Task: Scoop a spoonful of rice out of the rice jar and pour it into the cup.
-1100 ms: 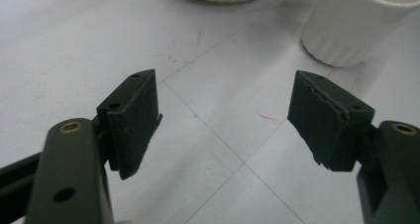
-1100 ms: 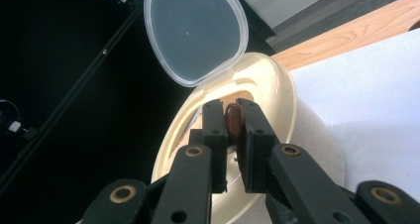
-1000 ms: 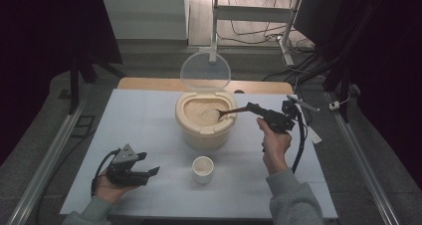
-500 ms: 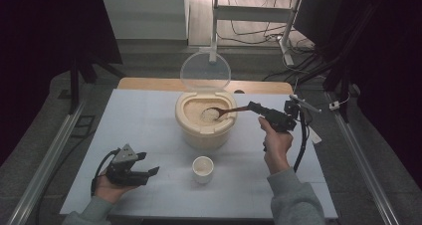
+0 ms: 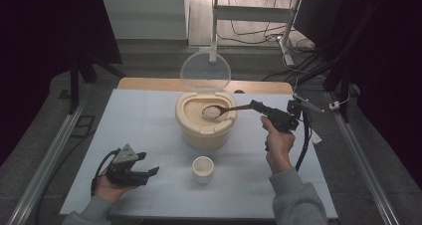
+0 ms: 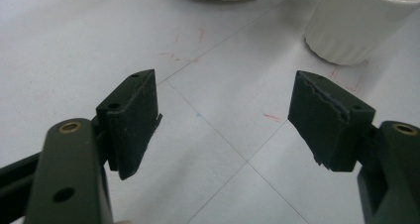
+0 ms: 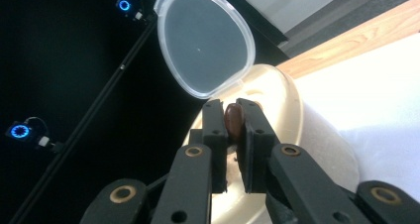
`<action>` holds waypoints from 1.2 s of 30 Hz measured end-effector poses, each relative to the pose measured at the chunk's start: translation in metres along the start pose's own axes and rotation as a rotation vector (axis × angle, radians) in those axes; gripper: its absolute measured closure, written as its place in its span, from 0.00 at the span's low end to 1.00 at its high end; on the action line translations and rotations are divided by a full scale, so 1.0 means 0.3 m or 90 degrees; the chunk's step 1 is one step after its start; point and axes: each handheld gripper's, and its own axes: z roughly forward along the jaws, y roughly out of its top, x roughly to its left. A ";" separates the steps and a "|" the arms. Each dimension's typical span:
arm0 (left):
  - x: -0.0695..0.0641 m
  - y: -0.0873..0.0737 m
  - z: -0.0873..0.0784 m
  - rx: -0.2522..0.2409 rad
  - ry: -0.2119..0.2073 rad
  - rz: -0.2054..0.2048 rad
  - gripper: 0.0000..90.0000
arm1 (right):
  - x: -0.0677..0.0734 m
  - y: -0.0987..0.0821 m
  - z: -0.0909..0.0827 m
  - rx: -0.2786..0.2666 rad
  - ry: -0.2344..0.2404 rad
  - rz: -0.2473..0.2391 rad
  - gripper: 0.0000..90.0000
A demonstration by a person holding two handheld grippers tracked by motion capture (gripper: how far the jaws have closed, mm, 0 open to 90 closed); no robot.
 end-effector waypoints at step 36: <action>0.006 -0.002 -0.003 -0.001 0.002 -0.004 0.30 | 0.000 -0.017 -0.060 0.039 0.036 0.041 0.92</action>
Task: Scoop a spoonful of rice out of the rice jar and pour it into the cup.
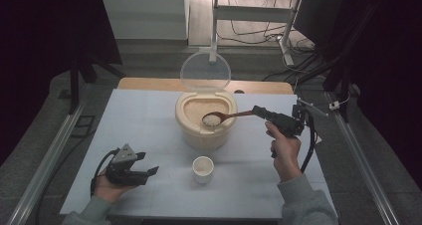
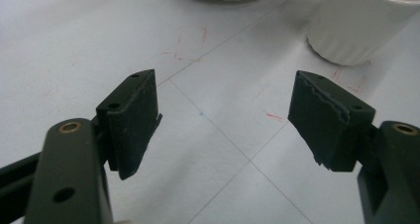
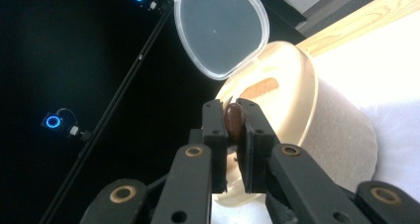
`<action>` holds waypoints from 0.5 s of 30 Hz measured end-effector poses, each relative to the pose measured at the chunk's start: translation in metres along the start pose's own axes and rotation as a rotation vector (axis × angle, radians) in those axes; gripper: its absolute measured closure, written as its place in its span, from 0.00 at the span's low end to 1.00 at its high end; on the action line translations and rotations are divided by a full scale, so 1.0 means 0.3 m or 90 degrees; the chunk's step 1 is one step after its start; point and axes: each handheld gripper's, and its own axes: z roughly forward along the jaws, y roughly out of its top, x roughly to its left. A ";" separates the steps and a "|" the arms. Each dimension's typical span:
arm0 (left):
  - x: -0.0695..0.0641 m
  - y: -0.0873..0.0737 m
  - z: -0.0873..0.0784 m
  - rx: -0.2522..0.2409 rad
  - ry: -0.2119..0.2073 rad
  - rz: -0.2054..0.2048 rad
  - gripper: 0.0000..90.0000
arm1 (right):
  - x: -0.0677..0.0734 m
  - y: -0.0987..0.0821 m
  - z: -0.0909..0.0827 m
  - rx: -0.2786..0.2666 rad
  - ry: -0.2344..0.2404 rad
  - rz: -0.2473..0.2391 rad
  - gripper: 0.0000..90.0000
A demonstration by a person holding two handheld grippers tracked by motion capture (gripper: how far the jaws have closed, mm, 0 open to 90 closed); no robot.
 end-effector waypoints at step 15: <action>0.000 -0.001 0.000 0.003 -0.001 0.000 0.30 | -0.005 -0.066 -0.046 0.047 0.022 0.004 0.92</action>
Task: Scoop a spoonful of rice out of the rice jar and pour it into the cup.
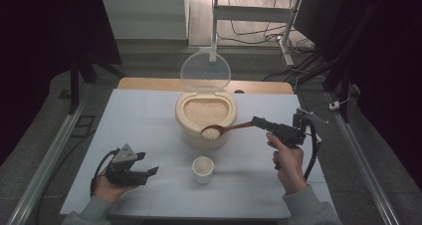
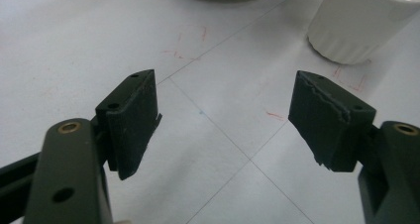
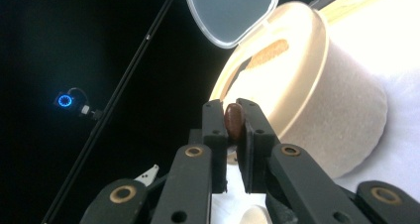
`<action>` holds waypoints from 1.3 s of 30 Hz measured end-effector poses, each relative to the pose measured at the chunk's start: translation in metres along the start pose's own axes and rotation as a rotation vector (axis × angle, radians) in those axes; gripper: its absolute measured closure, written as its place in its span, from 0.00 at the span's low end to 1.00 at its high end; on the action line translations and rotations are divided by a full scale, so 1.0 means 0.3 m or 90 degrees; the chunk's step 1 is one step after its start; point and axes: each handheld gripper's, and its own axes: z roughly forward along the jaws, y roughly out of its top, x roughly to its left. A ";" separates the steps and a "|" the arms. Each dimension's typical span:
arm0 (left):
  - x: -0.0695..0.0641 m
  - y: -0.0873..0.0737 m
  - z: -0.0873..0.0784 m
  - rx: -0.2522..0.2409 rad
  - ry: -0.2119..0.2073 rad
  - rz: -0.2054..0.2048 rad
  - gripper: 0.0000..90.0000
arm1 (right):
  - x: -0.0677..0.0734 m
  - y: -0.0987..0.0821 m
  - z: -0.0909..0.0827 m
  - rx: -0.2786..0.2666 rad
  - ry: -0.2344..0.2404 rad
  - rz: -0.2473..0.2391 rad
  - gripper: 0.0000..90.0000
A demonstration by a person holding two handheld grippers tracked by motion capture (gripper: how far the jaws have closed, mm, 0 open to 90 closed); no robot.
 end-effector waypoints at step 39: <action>-0.001 -0.004 0.007 0.008 -0.001 0.002 0.29 | -0.036 -0.093 0.035 0.101 -0.075 -0.061 0.92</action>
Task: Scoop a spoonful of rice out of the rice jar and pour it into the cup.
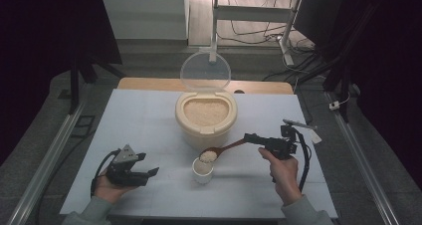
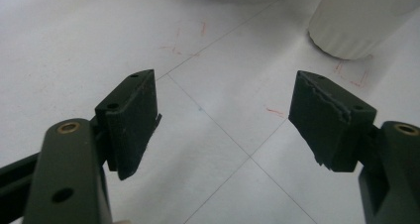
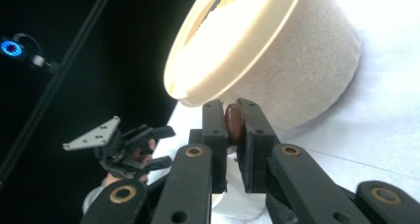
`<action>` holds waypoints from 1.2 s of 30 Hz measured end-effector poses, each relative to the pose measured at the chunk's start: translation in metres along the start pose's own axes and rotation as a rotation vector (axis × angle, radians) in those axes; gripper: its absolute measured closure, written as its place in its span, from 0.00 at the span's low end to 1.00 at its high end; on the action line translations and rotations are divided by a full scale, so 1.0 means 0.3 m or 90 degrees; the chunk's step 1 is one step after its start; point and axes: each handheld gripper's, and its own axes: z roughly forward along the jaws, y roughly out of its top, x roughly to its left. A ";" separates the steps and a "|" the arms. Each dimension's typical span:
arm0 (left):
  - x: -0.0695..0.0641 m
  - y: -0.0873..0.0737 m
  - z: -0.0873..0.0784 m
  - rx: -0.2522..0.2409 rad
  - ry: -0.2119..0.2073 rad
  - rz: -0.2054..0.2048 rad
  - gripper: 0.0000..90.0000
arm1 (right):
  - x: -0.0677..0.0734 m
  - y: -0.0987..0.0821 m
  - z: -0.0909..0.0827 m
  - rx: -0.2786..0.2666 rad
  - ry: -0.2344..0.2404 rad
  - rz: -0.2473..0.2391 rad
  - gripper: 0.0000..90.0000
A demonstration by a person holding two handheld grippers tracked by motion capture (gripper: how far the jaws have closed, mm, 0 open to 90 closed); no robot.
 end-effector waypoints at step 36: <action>0.000 -0.001 0.002 0.002 0.001 0.003 0.29 | 0.178 -0.030 0.014 -0.007 -0.055 -0.275 0.92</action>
